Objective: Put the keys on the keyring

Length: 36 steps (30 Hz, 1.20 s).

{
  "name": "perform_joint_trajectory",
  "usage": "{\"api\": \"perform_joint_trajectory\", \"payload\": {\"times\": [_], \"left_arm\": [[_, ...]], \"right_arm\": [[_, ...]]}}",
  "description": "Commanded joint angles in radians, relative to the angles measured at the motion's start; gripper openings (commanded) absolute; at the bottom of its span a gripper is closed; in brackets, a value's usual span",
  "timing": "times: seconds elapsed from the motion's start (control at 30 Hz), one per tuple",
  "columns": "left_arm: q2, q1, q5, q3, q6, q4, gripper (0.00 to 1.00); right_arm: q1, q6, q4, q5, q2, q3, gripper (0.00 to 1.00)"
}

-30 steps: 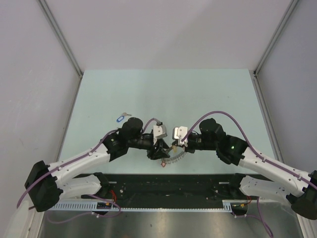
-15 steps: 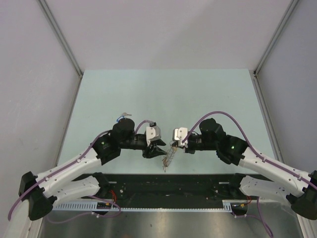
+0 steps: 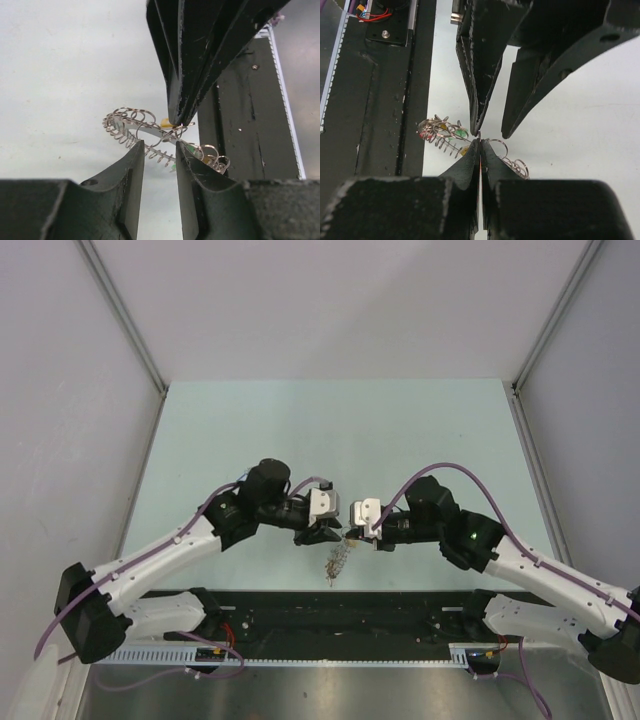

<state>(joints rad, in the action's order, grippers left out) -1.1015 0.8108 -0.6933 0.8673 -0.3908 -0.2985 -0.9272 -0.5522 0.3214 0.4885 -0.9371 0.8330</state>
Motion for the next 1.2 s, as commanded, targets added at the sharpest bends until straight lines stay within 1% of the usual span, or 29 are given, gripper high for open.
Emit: {"api": "perform_joint_trajectory", "payload": {"times": [0.0, 0.13, 0.3, 0.6, 0.63, 0.73, 0.83, 1.0, 1.1, 1.17], "left_arm": [[-0.044, -0.004, -0.127, 0.068, -0.095, -0.053, 0.35], [-0.063, -0.004, -0.193, 0.081, -0.100, -0.054, 0.32], [-0.070, -0.004, -0.242, 0.075, -0.083, -0.041, 0.23], [-0.064, -0.004, -0.255, 0.044, -0.057, -0.004, 0.08], [-0.064, -0.004, -0.255, 0.041, -0.054, -0.002, 0.05], [-0.058, -0.004, -0.256, 0.033, -0.042, 0.010, 0.02], [-0.047, -0.004, -0.261, 0.019, -0.022, 0.035, 0.02], [-0.024, -0.004, -0.290, -0.016, 0.044, 0.125, 0.12], [-0.009, -0.004, -0.302, -0.048, 0.098, 0.188, 0.20], [0.003, -0.004, -0.308, -0.074, 0.136, 0.217, 0.22]], "right_arm": [[-0.002, -0.012, -0.031, 0.042, 0.027, 0.060, 0.00], [-0.002, -0.014, -0.025, 0.047, 0.026, 0.061, 0.00], [-0.002, -0.014, -0.030, 0.048, 0.026, 0.063, 0.00], [-0.001, -0.011, -0.031, 0.044, 0.029, 0.063, 0.00], [-0.001, -0.011, -0.030, 0.042, 0.032, 0.063, 0.00], [-0.001, -0.009, -0.028, 0.038, 0.038, 0.063, 0.00], [0.001, -0.006, -0.027, 0.035, 0.044, 0.064, 0.00], [0.002, -0.002, -0.033, 0.035, 0.049, 0.063, 0.00], [0.002, 0.000, -0.033, 0.035, 0.049, 0.063, 0.00], [0.002, 0.000, -0.033, 0.035, 0.049, 0.063, 0.00]]}}
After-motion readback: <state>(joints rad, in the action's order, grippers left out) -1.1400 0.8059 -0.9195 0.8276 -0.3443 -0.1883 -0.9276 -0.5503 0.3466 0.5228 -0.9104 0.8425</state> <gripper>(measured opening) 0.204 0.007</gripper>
